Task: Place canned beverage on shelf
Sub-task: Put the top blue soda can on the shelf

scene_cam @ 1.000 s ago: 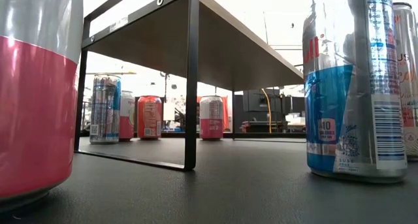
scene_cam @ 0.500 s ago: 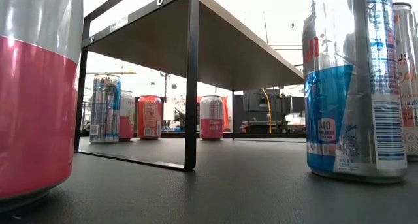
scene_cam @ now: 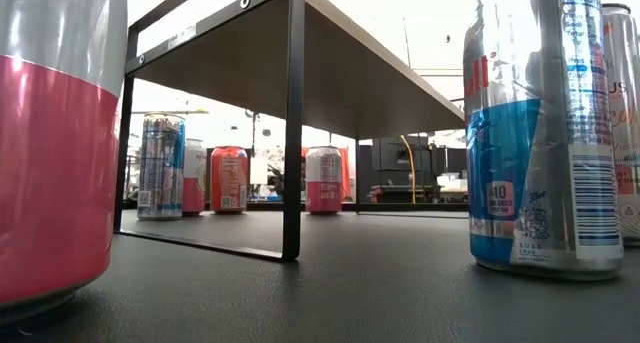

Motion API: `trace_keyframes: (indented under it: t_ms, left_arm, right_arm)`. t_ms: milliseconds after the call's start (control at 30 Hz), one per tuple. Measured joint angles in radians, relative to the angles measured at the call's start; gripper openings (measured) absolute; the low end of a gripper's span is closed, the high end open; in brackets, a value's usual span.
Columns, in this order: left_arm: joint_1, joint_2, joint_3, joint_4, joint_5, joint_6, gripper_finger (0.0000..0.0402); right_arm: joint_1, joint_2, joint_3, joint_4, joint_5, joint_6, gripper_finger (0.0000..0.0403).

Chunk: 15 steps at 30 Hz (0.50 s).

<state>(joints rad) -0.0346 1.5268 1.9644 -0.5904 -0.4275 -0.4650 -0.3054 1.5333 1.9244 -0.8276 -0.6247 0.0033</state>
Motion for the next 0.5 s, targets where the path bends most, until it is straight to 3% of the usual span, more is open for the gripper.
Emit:
trace_keyframes:
  t_ms: [100, 200, 500]
  left_arm:
    - [0.019, 0.006, 0.0, -0.002, 0.027, -0.006, 0.0359]
    - [0.05, 0.019, 0.0, 0.001, 0.126, -0.052, 0.0376]
    - [0.093, 0.062, 0.0, 0.008, 0.235, -0.054, 0.0382]
  right_arm:
    - [0.0, -0.001, 0.0, -0.002, 0.0, -0.002, 0.0215]
    - [0.0, -0.001, 0.0, -0.005, 0.0, -0.006, 0.0215]
    - [0.0, -0.001, 0.0, -0.024, 0.0, -0.023, 0.0215]
